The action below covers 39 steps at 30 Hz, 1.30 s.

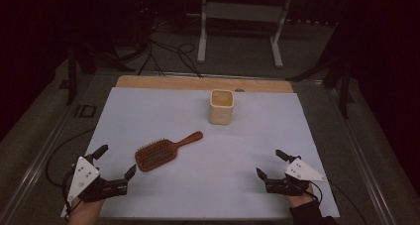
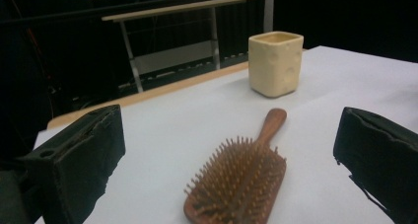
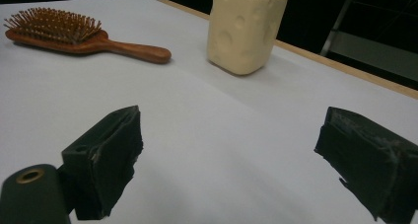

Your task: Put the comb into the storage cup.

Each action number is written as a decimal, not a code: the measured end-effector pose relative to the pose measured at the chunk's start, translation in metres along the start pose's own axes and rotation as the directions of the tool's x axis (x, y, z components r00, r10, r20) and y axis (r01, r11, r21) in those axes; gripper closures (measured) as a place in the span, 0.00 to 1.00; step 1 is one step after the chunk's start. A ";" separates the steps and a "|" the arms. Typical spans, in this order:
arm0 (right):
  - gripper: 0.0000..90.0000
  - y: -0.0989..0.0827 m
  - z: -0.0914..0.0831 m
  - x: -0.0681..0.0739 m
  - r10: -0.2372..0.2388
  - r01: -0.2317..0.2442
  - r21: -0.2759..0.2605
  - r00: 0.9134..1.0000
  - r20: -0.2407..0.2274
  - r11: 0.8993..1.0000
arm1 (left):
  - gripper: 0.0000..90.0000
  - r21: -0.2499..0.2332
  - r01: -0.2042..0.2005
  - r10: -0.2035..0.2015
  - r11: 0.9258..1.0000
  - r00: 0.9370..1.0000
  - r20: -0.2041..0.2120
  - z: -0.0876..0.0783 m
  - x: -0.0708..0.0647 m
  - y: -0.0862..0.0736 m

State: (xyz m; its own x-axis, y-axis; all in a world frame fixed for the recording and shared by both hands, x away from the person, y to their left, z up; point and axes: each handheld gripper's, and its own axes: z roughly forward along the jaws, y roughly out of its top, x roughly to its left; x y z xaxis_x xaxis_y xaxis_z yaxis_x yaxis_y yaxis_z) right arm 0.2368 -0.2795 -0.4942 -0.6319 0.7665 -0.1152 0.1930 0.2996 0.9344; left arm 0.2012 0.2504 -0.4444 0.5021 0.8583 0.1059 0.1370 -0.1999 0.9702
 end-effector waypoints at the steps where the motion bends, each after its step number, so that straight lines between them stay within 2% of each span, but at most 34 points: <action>1: 0.10 0.000 0.000 0.000 0.000 0.000 -0.001 1.000 0.000 1.000 | 0.00 0.002 0.001 -0.001 1.000 1.000 0.005 0.001 0.001 0.003; 4: 0.10 0.000 0.000 0.000 0.002 -0.002 -0.002 1.000 0.001 1.000 | 0.00 0.002 0.008 -0.008 1.000 1.000 0.017 0.003 0.002 0.010; 8: 0.10 0.000 0.000 0.000 0.003 -0.003 -0.006 1.000 0.000 1.000 | 0.00 0.003 -0.011 0.011 1.000 0.999 0.030 0.006 0.001 0.023; 9: 0.10 0.000 -0.001 0.000 0.004 -0.004 -0.005 1.000 -0.001 1.000 | 0.00 0.006 -0.021 0.021 1.000 0.999 0.042 0.009 0.001 0.029; 10: 0.10 0.000 -0.001 0.000 0.004 -0.004 -0.005 1.000 -0.001 1.000 | 0.00 0.006 -0.021 0.021 1.000 0.999 0.042 0.009 0.001 0.029; 12: 0.10 0.000 -0.001 0.000 0.003 -0.003 -0.007 1.000 -0.001 1.000 | 0.00 0.010 -0.014 0.014 1.000 0.998 0.069 0.013 0.001 0.037; 15: 0.10 0.001 -0.001 0.000 0.005 -0.005 -0.008 1.000 -0.002 1.000 | 0.00 0.018 -0.032 0.030 0.999 0.996 0.086 0.019 -0.001 0.044; 18: 0.10 0.001 -0.001 0.000 0.003 -0.003 -0.010 1.000 -0.004 1.000 | 0.00 0.015 -0.038 0.037 0.999 0.995 0.096 0.027 -0.002 0.049; 25: 0.10 0.001 -0.001 0.000 0.003 -0.003 -0.011 1.000 -0.007 1.000 | 0.00 0.045 -0.045 0.038 0.998 0.991 0.130 0.045 -0.005 0.055; 27: 0.10 0.000 -0.001 0.000 0.005 -0.005 -0.010 1.000 -0.007 1.000 | 0.00 0.054 -0.035 0.027 0.998 0.989 0.148 0.049 -0.006 0.058; 34: 0.10 0.000 -0.001 0.000 0.008 -0.009 -0.011 1.000 -0.009 1.000 | 0.00 0.073 -0.037 0.025 0.997 0.987 0.161 0.064 -0.010 0.070; 39: 0.10 0.000 -0.001 0.000 0.009 -0.009 -0.012 1.000 -0.009 1.000 | 0.00 0.085 -0.065 0.048 0.994 0.981 0.188 0.075 -0.015 0.078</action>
State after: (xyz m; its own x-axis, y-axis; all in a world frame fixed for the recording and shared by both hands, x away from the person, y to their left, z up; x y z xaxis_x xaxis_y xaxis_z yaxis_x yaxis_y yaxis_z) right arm 0.2361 -0.2798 -0.4936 -0.6373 0.7636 -0.1040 0.1894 0.2860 0.9393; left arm 0.2678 0.1864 -0.3865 0.6595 0.7437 0.1097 0.1760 -0.2946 0.9393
